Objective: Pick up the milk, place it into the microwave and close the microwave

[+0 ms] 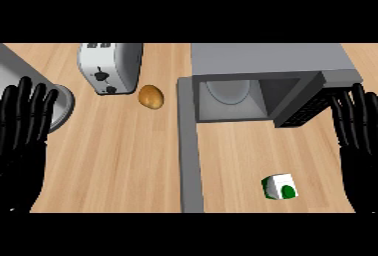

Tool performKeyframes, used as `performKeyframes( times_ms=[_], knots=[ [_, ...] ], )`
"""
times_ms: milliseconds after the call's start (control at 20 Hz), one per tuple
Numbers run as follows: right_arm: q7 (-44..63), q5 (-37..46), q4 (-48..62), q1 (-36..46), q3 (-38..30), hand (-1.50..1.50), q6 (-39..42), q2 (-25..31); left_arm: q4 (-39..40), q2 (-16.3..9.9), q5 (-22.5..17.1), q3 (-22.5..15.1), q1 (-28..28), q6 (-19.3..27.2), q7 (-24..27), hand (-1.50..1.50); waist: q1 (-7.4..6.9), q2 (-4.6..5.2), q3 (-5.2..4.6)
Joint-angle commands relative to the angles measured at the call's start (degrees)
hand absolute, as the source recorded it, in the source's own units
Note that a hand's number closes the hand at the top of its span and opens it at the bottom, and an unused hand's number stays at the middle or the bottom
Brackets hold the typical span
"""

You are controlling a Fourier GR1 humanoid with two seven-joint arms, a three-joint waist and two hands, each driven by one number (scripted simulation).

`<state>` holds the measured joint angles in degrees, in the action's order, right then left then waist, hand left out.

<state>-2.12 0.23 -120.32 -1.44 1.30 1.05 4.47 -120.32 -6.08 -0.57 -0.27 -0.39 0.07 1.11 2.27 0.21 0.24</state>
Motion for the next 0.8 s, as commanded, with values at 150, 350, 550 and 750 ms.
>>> performKeyframes(
  times_ms=[150, 350, 550, 750],
  knots=[
    [-0.1, 9.3, -11.3, -15.2, 4.2, -1.50, -4.7, -2.7, 2.0, -4.1, -4.6, 5.3, -2.3, -3.8, -2.8, -1.50, -1.46, -0.39, -0.26],
    [4.5, 10.4, -15.9, -17.7, 10.0, -1.50, -4.2, -4.0, 0.8, -1.5, -17.1, 6.7, 0.9, -6.0, -8.0, -1.50, -1.94, -0.45, -0.29],
    [5.3, 12.3, -23.7, -27.3, 14.9, -1.50, -4.7, -4.3, -2.2, -4.3, -24.5, 12.1, 5.5, -9.8, -8.2, -1.50, -1.93, -0.50, -0.27],
    [1.6, 14.3, -20.2, -29.0, 16.2, -1.50, -8.6, -4.5, -10.0, -4.2, -27.7, 13.8, 12.8, -11.3, -11.1, -1.50, -2.33, -0.43, -0.25]
  ],
)
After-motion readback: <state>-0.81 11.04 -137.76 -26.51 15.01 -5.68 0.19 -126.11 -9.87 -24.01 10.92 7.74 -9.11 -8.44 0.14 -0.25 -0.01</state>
